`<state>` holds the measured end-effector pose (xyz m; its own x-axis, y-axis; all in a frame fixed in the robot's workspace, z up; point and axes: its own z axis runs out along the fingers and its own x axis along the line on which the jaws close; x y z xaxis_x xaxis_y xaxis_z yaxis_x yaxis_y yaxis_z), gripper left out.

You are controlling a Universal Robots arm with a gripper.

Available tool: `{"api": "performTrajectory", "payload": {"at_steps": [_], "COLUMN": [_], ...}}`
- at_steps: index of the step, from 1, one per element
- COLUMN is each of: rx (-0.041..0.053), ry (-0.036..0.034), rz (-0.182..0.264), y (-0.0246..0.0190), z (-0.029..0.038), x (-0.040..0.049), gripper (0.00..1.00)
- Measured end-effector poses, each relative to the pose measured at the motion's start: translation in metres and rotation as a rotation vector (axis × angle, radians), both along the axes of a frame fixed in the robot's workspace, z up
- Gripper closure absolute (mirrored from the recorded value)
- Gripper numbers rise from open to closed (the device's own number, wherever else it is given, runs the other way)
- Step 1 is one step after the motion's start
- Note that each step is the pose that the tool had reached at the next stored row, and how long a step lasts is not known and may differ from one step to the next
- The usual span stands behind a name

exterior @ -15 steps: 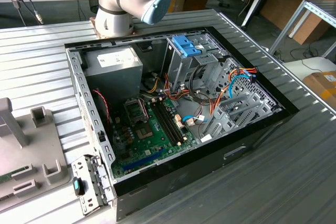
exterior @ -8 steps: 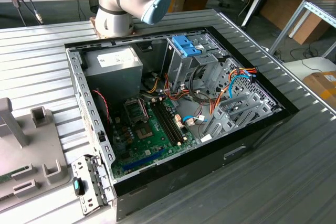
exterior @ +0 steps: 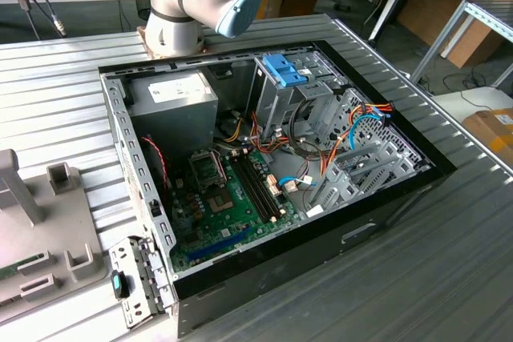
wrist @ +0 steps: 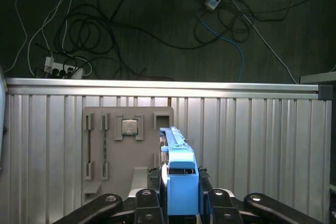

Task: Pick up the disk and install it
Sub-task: 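Pick up the disk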

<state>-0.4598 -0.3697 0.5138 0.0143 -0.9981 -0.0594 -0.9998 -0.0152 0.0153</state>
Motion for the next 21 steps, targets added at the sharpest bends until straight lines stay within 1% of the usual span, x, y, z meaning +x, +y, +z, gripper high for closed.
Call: {"api": "performTrajectory", "payload": {"at_steps": [21], "rx": [0.0001], "ry": [-0.0001], "rz": [0.000], "y": [0.0000], "z": [0.0084], "x": [0.0000], "gripper": [0.64]}}
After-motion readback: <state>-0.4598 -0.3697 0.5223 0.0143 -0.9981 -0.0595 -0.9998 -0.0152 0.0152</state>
